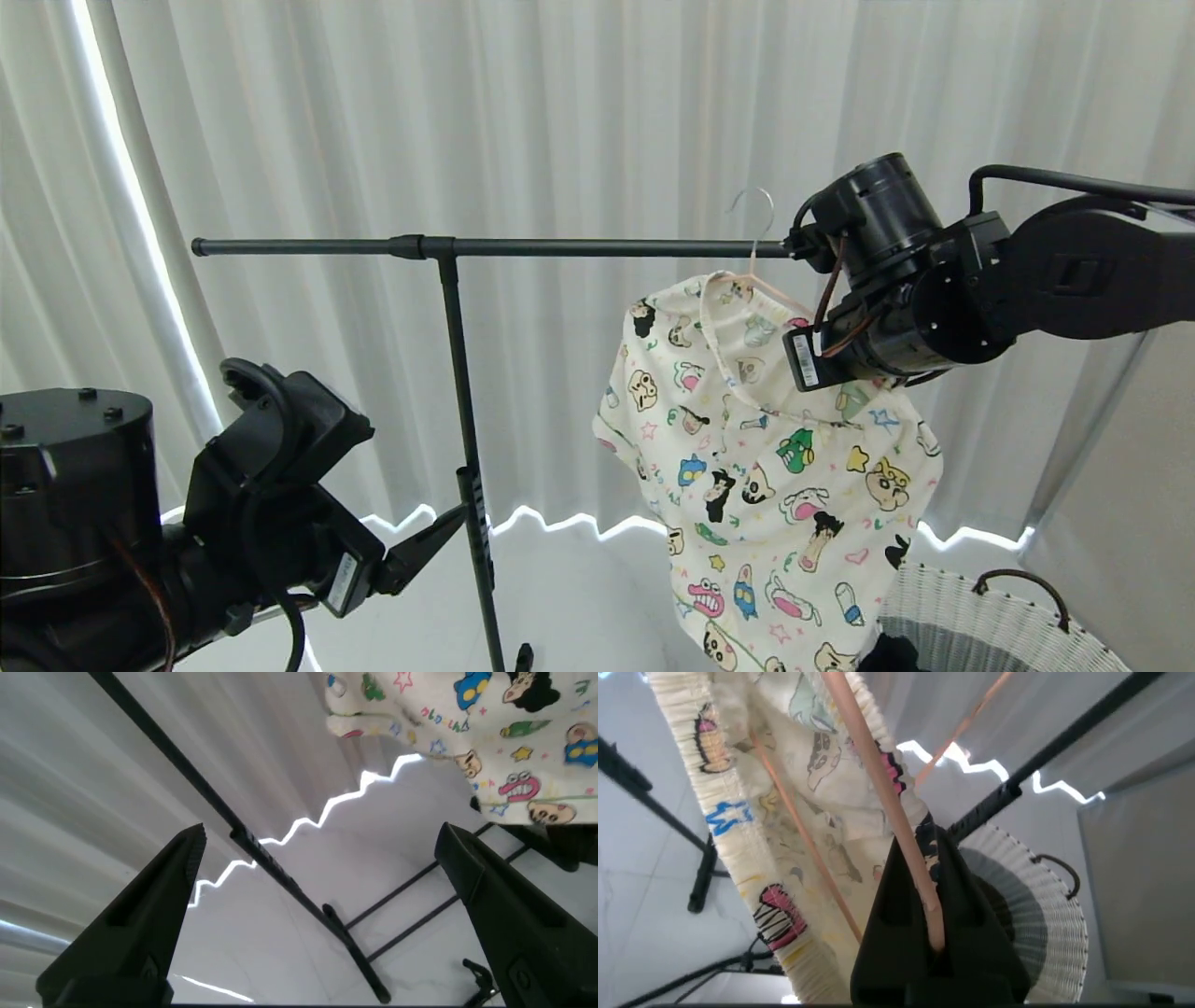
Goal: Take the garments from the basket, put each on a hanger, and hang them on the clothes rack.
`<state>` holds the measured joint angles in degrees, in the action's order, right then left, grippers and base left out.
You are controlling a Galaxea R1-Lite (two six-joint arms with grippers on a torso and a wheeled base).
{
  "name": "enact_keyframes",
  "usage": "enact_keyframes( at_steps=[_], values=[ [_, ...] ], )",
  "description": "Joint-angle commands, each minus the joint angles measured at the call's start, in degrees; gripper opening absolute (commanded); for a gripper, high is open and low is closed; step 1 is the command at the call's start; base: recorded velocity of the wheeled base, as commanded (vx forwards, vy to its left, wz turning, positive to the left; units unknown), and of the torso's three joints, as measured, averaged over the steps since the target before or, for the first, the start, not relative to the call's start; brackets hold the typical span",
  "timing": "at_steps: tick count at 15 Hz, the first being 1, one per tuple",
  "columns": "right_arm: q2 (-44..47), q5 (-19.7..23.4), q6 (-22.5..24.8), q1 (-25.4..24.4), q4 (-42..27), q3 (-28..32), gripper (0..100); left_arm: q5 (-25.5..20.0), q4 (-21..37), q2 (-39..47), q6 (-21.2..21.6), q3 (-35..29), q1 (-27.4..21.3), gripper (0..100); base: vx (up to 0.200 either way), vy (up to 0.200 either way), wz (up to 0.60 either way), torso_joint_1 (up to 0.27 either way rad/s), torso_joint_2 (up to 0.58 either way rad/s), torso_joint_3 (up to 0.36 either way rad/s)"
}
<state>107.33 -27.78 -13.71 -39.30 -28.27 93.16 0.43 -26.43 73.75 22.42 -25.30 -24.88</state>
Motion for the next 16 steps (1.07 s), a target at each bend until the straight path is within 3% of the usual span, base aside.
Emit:
enact_keyframes(
  at_steps=[1,6,11,16],
  values=[
    [0.34,0.01,0.00,-0.69,-0.12,0.36,0,0.01,-0.03,-0.01,-0.01,0.07,0.01,100,0.200,0.000,0.00,0.007,0.00,-0.007],
    [0.78,0.01,-0.17,-1.74,-0.12,0.27,0,0.01,-0.03,-0.01,-0.09,0.16,0.01,100,0.200,0.000,0.00,0.003,0.00,0.002],
    [4.12,0.01,-0.17,1.51,-0.12,1.41,0,0.01,-0.11,-0.19,-0.01,0.25,0.01,100,0.000,0.000,0.00,0.000,0.00,0.000],
    [9.66,0.01,0.18,5.55,-1.00,7.91,0,0.01,-0.03,-0.19,-0.01,0.16,0.01,100,0.000,0.000,0.00,0.000,0.00,0.000]
  ],
)
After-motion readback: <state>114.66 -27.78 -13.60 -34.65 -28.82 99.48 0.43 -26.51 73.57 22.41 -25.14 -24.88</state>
